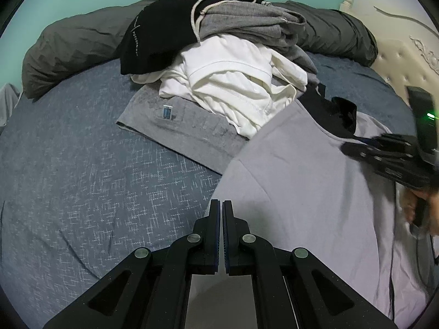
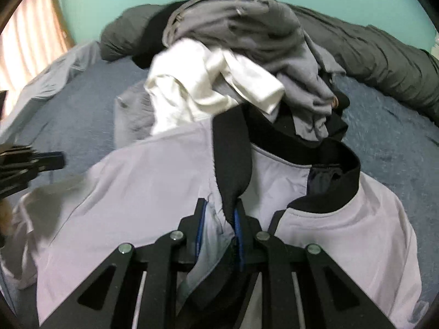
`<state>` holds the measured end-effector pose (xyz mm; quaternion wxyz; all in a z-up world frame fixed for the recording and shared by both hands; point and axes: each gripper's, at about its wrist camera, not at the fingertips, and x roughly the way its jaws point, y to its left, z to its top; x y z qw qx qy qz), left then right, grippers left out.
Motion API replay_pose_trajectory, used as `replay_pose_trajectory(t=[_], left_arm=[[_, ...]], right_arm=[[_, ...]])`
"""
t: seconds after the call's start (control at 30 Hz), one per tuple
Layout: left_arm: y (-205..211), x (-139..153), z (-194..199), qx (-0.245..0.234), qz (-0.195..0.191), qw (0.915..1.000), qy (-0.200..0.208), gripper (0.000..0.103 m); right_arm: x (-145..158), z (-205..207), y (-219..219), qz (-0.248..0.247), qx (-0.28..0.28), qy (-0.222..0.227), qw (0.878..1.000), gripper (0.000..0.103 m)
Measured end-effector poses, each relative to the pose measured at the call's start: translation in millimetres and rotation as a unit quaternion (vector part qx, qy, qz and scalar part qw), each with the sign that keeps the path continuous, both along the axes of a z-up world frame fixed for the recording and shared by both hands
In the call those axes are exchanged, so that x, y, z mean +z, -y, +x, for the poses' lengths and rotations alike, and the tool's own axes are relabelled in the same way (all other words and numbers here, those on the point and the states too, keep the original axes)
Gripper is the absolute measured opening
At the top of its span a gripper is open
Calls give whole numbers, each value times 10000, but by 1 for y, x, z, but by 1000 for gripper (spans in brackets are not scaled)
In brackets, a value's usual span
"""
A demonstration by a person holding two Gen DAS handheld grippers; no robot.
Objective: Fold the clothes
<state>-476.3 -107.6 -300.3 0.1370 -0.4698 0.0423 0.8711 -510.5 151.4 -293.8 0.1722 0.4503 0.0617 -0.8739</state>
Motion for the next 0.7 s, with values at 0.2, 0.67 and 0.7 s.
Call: replay_pose_trajectory(t=[0.2, 0.67, 0.7], left_arm=[[1, -10, 4, -68, -96, 9999, 59, 2], [20, 7, 51, 132, 115, 9996, 219, 11], [20, 11, 59, 127, 187, 9995, 243, 12]], right_arm=[[-26, -22, 2, 119, -227, 196, 9995, 18], [12, 17, -41, -290, -501, 128, 9982, 40], [19, 28, -52, -360, -506, 122, 9980, 41]])
